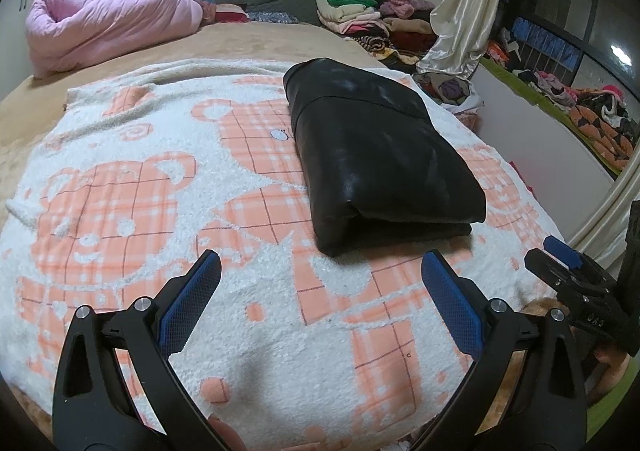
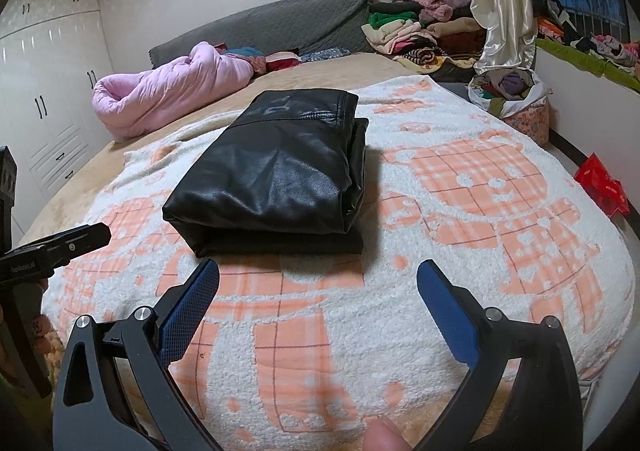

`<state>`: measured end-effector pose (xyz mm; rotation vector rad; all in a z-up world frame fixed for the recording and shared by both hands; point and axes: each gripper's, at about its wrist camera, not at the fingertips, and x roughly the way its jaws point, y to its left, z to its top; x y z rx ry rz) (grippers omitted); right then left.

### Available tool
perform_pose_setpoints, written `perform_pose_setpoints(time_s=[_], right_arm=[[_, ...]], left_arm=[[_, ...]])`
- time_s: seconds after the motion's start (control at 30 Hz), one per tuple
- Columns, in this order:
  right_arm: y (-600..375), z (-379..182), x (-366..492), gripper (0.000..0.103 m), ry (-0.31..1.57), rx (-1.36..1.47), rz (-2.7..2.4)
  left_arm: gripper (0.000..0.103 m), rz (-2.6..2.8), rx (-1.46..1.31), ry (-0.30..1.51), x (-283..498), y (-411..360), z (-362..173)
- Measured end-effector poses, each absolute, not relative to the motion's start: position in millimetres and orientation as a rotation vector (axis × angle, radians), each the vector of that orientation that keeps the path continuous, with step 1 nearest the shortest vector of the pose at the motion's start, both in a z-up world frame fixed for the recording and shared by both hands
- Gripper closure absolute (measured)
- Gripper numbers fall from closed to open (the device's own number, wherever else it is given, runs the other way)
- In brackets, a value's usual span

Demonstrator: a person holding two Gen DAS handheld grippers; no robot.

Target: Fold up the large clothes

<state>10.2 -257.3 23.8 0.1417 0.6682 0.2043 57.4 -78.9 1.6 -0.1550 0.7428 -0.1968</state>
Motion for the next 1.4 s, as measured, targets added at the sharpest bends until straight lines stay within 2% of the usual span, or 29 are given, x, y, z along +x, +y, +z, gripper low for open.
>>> perform_pose_setpoints(time_s=[1.4], right_arm=[[-258.7, 27.1, 8.4, 0.004, 0.666, 0.138, 0.197]], left_arm=[[0.009, -0.173, -0.154, 0.765, 58.2, -70.8, -1.6]])
